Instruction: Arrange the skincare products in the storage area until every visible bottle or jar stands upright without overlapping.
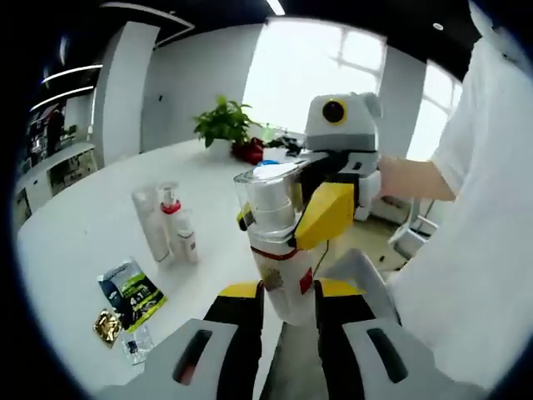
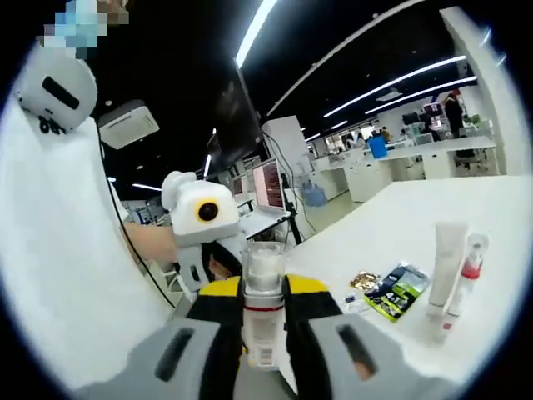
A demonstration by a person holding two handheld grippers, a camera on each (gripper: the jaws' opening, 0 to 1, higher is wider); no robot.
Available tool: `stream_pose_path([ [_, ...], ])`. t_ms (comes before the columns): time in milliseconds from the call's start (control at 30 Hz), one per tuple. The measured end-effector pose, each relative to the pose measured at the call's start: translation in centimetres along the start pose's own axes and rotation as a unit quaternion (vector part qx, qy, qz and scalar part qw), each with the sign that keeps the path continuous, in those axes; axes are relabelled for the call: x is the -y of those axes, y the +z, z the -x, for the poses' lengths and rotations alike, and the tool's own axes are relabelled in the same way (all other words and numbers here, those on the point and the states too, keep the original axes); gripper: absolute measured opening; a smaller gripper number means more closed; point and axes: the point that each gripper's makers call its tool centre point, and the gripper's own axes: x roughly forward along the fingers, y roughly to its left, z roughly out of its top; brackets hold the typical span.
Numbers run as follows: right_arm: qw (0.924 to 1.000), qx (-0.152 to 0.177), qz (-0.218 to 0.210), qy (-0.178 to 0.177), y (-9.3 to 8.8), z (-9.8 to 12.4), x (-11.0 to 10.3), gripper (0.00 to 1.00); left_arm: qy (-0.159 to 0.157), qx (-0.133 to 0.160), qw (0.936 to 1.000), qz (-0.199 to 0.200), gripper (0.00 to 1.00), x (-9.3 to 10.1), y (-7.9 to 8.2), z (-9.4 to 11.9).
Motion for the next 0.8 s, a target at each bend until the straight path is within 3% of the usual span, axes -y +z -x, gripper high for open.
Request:
stream_pose_path([
  [200,0.9978,0.014,0.0,0.065,1.3,0.0,-1.2,0.18,-0.038,0.014,0.9992,-0.001,0.24,0.3,1.3,-0.1],
  [367,0.997,0.0,0.021,0.075,1.5,-0.4,-1.1,0.18,-0.059,0.004,0.998,-0.022,0.2,0.6,1.4,-0.2],
  [600,0.9973,-0.014,0.03,0.066,0.7,-1.2,-0.1,0.18,-0.038,-0.019,0.9981,-0.045,0.19,-1.1,0.6,-0.7],
  [800,0.9988,-0.029,0.039,0.011,-0.6,-1.9,2.5,0.2,0.026,-0.04,0.9972,-0.058,0.18,-4.1,-0.4,-1.7],
])
